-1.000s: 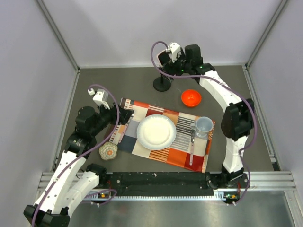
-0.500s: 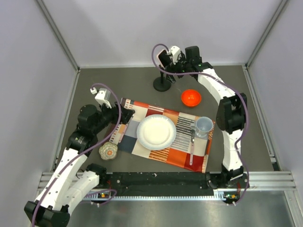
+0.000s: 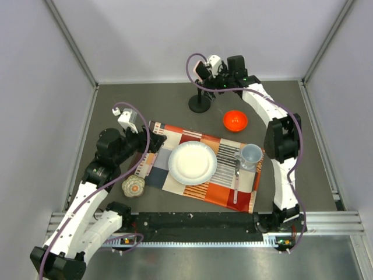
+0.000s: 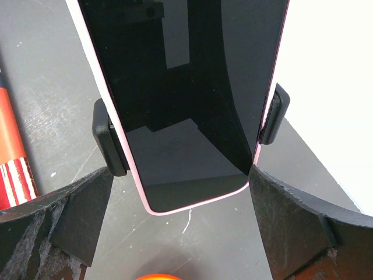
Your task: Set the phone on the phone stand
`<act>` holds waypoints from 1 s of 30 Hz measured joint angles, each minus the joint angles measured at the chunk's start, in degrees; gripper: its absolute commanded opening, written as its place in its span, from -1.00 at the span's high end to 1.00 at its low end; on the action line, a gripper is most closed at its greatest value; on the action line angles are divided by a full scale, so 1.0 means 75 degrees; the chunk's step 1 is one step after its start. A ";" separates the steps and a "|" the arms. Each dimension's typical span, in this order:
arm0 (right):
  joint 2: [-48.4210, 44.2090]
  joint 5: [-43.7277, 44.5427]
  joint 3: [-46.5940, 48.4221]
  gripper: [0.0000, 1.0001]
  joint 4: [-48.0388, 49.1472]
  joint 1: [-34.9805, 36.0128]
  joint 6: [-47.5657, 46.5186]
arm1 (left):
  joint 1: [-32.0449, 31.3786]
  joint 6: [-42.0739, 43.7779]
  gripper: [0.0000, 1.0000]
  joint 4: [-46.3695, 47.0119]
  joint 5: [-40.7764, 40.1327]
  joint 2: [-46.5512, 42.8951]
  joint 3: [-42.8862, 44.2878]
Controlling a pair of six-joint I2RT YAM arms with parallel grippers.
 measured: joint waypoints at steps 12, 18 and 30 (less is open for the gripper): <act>-0.0131 -0.0411 -0.0242 -0.85 0.0087 -0.0099 0.0562 | 0.0000 -0.0064 -0.45 0.0044 0.0090 0.0035 0.0000; -0.0475 -0.0227 -0.0694 -0.85 0.0192 0.0006 0.1434 | 0.0000 -0.0105 -0.45 0.0058 0.0140 0.0026 0.0000; -0.1384 0.0449 -0.1314 -0.98 -0.0073 0.0635 0.2343 | 0.0000 -0.0125 -0.45 0.0052 0.0143 -0.0064 0.0000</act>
